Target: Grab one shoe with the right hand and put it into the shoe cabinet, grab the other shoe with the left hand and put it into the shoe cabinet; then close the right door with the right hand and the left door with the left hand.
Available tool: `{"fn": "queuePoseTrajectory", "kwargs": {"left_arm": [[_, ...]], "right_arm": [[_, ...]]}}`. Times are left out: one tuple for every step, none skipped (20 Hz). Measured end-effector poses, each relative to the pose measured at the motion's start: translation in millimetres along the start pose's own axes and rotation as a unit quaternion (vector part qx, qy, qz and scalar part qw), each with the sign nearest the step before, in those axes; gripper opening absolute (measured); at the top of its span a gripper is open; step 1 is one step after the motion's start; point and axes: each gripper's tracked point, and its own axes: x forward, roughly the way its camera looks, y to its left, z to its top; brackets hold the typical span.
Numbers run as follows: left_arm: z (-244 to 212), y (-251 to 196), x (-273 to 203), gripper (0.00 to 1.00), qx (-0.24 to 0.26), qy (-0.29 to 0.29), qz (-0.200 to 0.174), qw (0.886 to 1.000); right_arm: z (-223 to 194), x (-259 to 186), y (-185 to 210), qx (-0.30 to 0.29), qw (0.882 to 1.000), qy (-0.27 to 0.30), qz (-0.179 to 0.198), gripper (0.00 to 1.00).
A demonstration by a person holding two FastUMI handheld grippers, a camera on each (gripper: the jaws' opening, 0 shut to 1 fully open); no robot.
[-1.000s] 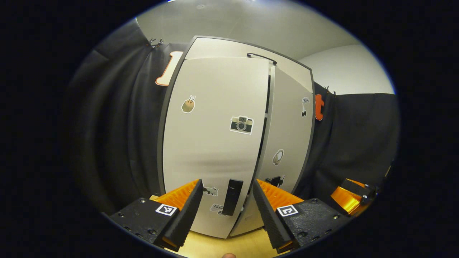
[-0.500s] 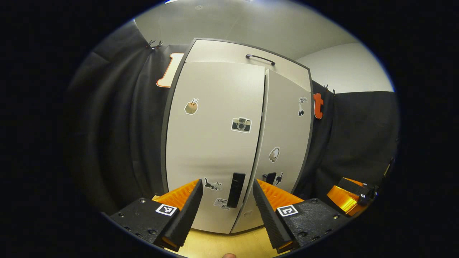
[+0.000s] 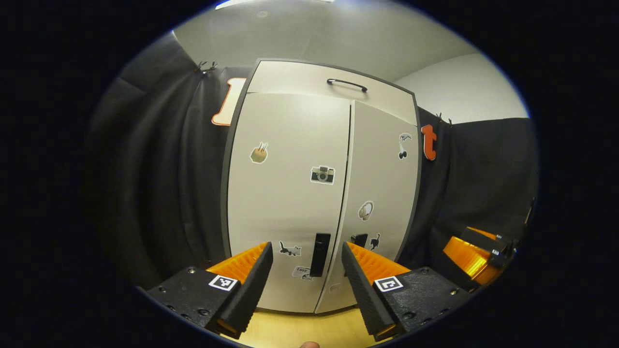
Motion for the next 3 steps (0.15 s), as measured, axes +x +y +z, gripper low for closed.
{"fn": "queuePoseTrajectory", "kwargs": {"left_arm": [[6.3, 1.5, -1.4, 0.88, 0.008, -0.007, 0.011, 1.000], [12.6, 1.5, -2.9, 0.89, 0.015, -0.016, 0.022, 1.000], [18.3, 1.1, -4.6, 0.89, 0.020, -0.025, 0.031, 0.999]], "right_arm": [[9.8, 0.9, 1.2, 0.001, 1.000, -0.005, -0.004, 0.92], [19.2, 2.2, 2.9, 0.004, 1.000, -0.011, -0.008, 0.96], [25.0, 3.6, 3.7, 0.007, 1.000, -0.014, -0.012, 0.96]]}}
